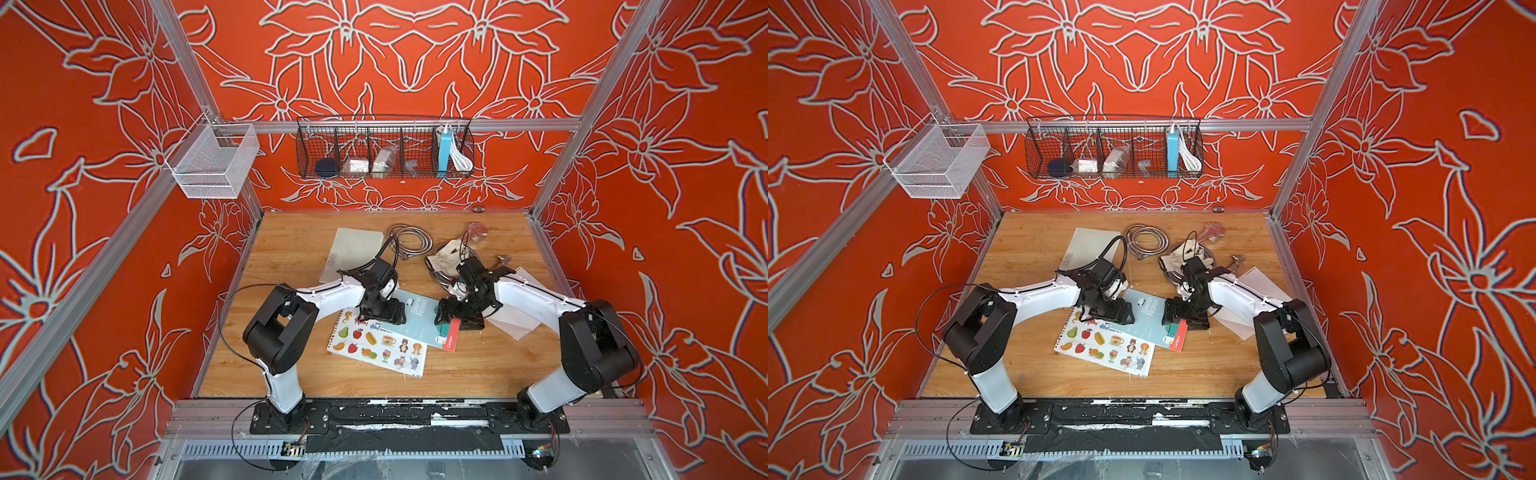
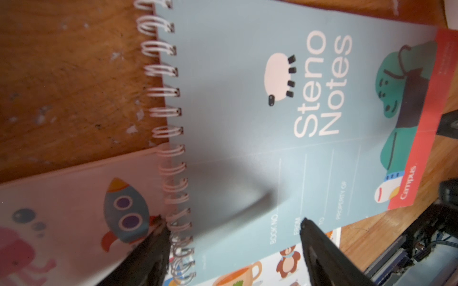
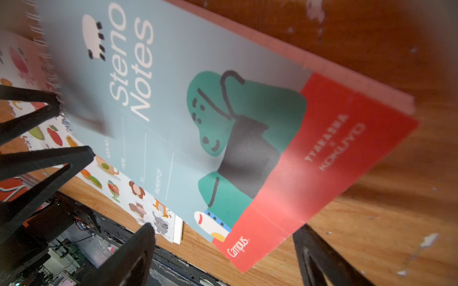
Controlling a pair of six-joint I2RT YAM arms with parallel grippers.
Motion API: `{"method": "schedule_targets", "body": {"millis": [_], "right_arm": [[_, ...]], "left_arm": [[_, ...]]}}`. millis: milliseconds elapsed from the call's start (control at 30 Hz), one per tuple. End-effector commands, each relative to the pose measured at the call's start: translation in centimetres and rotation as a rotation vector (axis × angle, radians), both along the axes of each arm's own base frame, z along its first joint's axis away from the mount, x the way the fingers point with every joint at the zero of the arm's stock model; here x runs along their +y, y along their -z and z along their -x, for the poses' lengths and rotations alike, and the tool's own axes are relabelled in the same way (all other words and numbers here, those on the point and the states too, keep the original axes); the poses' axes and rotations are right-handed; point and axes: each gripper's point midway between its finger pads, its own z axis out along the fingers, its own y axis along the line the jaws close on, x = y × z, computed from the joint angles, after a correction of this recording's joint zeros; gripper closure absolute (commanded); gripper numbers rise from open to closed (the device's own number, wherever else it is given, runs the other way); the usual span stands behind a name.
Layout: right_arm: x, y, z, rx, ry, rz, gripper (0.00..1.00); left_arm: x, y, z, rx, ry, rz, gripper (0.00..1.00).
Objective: Tear off pages from different notebooks
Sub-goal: Open the notebook at the notebook.
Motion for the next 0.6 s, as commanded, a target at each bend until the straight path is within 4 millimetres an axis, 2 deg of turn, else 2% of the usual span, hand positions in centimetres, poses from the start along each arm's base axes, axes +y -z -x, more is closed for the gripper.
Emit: {"method": "schedule_targets", "body": {"millis": [0, 233, 567], "right_arm": [[0.4, -0.5, 0.0, -0.012, -0.056, 0.026, 0.10], [2.4, -1.3, -0.4, -0.043, -0.139, 0.039, 0.09], [7.1, -4.5, -1.6, -0.118, -0.167, -0.204, 0.11]], "left_arm": [[-1.1, -0.3, 0.3, 0.020, 0.033, 0.044, 0.23], [-1.4, -0.7, 0.3, 0.016, 0.044, 0.064, 0.23], [-1.7, -0.9, 0.5, 0.010, 0.058, 0.073, 0.23]]}}
